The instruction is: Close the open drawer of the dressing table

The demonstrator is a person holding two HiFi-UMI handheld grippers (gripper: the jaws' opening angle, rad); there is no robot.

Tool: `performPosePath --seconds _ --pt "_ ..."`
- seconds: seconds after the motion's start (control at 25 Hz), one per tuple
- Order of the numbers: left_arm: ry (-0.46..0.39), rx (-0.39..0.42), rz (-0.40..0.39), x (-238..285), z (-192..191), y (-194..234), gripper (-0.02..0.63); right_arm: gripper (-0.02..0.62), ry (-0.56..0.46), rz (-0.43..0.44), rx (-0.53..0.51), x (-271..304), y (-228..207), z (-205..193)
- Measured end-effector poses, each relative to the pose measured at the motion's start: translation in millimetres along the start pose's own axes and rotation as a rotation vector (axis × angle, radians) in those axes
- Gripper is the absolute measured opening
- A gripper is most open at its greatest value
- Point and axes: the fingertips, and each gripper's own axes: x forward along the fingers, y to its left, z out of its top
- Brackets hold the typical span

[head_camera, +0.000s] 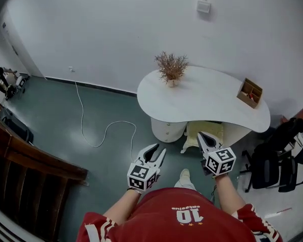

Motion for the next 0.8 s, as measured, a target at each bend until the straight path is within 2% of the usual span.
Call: performPosePath --seconds 0.12,0.24,0.36,0.48,0.56,0.68,0.8 --pt "-0.028 0.049 -0.038 -25.2 23.0 -10.7 0.118 0.005 -0.054 -0.031 -0.006 -17.1 7.0 27.2" --pt "-0.09 0.067 -0.045 -48.2 52.7 -10.1 0.118 0.005 -0.106 -0.063 -0.016 -35.3 12.1 53.2" --pt "-0.169 0.06 -0.042 -69.6 85.8 -4.7 0.109 0.005 -0.158 -0.082 -0.036 -54.8 19.7 77.7" --pt "-0.249 0.025 -0.079 -82.2 120.5 -7.4 0.109 0.005 -0.21 -0.106 -0.059 -76.4 24.1 98.8" --pt "-0.296 0.049 -0.098 -86.2 143.7 -12.6 0.109 0.005 -0.244 -0.129 -0.06 -90.1 25.1 109.1" --pt "-0.345 0.126 -0.086 -92.6 168.4 -16.0 0.104 0.005 -0.276 -0.159 -0.059 -107.0 27.2 116.6" --pt "-0.378 0.128 -0.083 -97.8 180.4 -15.1 0.083 0.005 -0.287 -0.181 -0.061 -119.4 27.6 116.4"
